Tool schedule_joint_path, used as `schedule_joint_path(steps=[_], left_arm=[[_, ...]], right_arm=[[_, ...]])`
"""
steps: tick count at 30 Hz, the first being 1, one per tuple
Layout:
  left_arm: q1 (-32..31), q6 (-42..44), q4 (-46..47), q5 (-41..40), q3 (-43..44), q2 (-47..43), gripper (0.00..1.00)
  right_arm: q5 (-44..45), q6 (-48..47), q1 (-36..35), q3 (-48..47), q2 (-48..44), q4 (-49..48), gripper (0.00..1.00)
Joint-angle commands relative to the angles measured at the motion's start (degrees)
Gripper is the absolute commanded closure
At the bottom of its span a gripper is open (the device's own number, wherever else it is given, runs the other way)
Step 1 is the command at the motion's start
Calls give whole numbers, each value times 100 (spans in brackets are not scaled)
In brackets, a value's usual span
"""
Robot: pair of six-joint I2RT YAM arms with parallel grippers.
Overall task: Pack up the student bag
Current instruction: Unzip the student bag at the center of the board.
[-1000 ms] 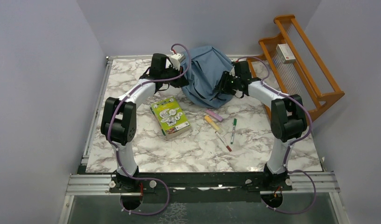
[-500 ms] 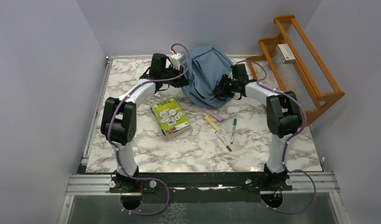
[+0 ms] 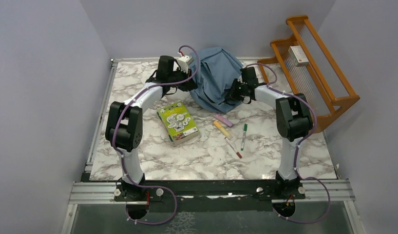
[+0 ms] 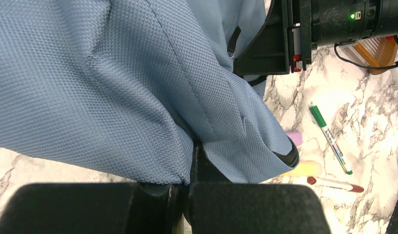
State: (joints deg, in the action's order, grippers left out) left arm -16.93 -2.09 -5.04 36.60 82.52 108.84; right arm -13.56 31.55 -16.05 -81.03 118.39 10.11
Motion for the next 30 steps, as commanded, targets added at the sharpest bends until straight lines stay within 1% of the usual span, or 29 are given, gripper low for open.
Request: schedule_joint_path(steps=[1, 6, 14, 23, 26, 30], left_arm=[[-73, 86, 179, 163, 7, -220, 100], [-82, 86, 166, 163, 9, -210, 100], [-87, 90, 148, 155, 16, -180, 100], [-91, 35, 189, 172, 15, -146, 100], [-102, -319, 473, 379, -105, -132, 100], [-124, -825, 1129, 668, -319, -88, 100]], right_arm=[[209, -193, 15, 268, -390, -575, 85], [-168, -383, 15, 729, -917, -1254, 99], [-610, -599, 15, 1378, -1672, -1917, 99], [-1131, -662, 15, 1652, -1992, -2086, 99], [-1370, -517, 15, 1674, -2029, -2140, 99], [-1681, -130, 6, 1707, -2026, -2340, 99]])
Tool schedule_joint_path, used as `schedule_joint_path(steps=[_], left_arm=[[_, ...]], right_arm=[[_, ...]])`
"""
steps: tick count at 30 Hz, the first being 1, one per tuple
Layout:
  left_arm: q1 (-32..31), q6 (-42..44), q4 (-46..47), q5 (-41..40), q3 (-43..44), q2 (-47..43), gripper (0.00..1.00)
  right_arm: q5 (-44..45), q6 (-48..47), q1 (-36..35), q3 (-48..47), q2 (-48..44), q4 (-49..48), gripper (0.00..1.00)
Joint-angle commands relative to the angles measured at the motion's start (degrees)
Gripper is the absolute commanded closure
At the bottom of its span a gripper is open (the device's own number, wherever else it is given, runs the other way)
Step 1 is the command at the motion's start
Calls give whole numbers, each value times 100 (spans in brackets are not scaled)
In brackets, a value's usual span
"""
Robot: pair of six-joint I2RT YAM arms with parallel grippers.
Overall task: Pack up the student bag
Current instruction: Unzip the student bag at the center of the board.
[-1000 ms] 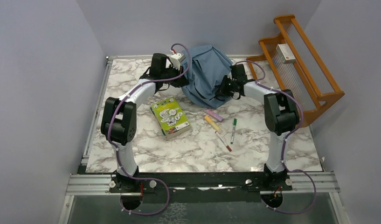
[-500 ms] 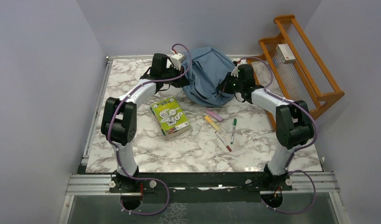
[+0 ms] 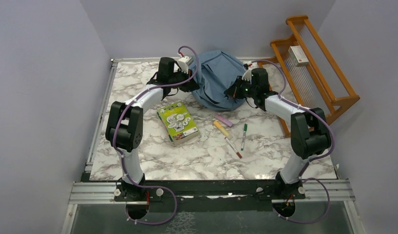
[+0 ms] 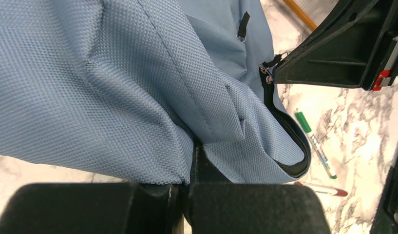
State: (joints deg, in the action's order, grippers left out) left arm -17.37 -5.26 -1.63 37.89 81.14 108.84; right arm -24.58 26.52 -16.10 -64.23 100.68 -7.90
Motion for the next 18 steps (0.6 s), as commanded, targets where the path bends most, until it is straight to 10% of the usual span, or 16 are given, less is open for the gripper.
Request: schedule_joint_path(steps=[1, 18], left_arm=[[-95, -567, 866, 558, -208, -78, 100], [-197, -726, 1024, 115, -372, -159, 100]], right_arm=[[-662, 478, 2, 44, -253, -628, 99], [-1216, 1291, -608, 104, -879, -1239, 100]])
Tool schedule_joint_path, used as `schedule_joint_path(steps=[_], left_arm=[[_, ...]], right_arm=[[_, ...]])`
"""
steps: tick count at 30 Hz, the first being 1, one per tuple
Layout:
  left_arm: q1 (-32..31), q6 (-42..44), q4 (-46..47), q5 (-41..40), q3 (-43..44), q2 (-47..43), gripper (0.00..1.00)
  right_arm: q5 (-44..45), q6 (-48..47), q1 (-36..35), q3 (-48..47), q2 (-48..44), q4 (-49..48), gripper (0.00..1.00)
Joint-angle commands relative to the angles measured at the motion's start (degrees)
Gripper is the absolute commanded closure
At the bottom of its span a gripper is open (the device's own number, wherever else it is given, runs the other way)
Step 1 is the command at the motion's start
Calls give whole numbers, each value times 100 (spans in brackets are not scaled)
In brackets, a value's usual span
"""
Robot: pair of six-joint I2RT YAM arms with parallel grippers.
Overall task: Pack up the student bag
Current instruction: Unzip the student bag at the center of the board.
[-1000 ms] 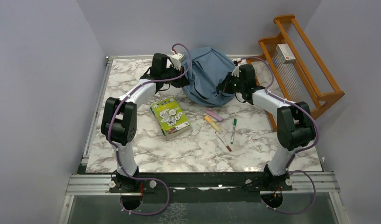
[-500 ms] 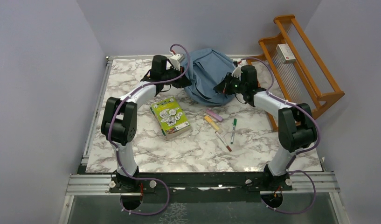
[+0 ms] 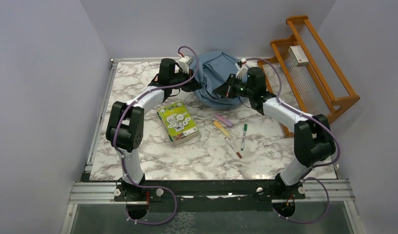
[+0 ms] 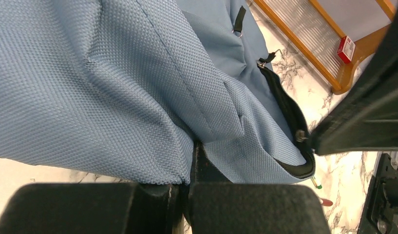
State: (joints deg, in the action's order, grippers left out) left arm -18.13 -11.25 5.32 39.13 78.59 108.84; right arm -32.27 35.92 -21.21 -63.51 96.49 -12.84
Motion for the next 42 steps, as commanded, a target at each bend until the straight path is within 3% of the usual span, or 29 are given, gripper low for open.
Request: schedule_joint_path(steps=[1, 8, 16, 18, 21, 25, 30, 37, 42], left_arm=[[-121, -162, 355, -56, -135, -167, 100], [-128, -408, 566, -248, -266, -210, 100], [-365, -541, 852, -107, -476, -458, 100], [-391, -714, 960, -69, -576, -611, 91], [-384, -832, 1043, -163, -831, -992, 66], [-326, -759, 943, -517, -1366, -1654, 50], [-262, -393, 614, -1068, -1889, -2468, 42], [-270, 82, 352, -1175, -2019, -3016, 34], [-303, 114, 581, -724, -2085, -3061, 32]], right_arm=[[-484, 376, -108, 43, -544, -787, 99], [-506, 396, -181, 26, -780, -819, 99], [-295, 455, -225, -523, -262, -790, 99], [-138, 332, -225, -617, -276, -600, 99], [251, 30, -225, -591, -435, -189, 99], [557, -192, -225, -272, -705, 15, 99], [651, -291, -225, -49, -869, 220, 99], [833, -359, -225, -42, -1090, 632, 99], [619, -303, -225, -145, -1038, 752, 99]])
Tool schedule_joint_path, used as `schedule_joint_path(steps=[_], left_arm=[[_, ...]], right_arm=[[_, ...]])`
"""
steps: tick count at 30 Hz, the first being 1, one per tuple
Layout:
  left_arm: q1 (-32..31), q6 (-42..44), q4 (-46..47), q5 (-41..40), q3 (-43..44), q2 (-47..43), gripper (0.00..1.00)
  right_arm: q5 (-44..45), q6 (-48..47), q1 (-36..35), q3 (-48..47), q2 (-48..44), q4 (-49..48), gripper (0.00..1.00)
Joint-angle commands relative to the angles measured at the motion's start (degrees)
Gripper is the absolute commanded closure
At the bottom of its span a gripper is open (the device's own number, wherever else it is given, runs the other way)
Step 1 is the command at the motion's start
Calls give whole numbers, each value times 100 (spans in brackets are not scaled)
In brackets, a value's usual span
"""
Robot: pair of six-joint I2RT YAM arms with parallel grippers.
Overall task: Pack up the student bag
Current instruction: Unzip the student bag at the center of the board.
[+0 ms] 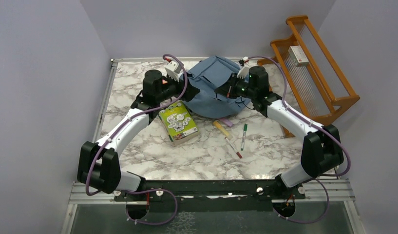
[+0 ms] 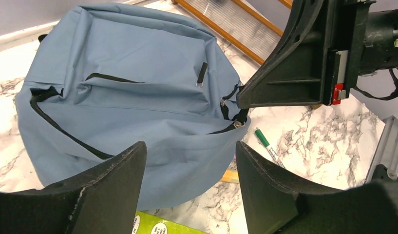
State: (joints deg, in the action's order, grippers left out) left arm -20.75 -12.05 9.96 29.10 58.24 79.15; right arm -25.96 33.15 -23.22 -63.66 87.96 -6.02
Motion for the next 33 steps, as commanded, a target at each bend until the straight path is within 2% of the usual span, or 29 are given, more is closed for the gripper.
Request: schedule_joint_path(steps=[1, 10, 26, 29, 33], left_arm=[[-92, 206, 173, 359, -43, -67, 32], [-772, 531, 603, 496, 64, 400, 32], [-1151, 399, 1006, -90, 494, 1183, 33], [-1185, 375, 1021, -133, 622, 1333, 37], [-1202, 266, 1061, -154, 778, 1537, 52]], right_arm=[[-43, 9, -24, -144, -168, 82, 99], [-85, 530, -24, -244, -205, 79, 99], [-482, 1235, -24, -193, -254, -311, 99], [-552, 1285, -25, -200, -240, -344, 99], [-590, 1326, -24, -200, -266, -372, 99]])
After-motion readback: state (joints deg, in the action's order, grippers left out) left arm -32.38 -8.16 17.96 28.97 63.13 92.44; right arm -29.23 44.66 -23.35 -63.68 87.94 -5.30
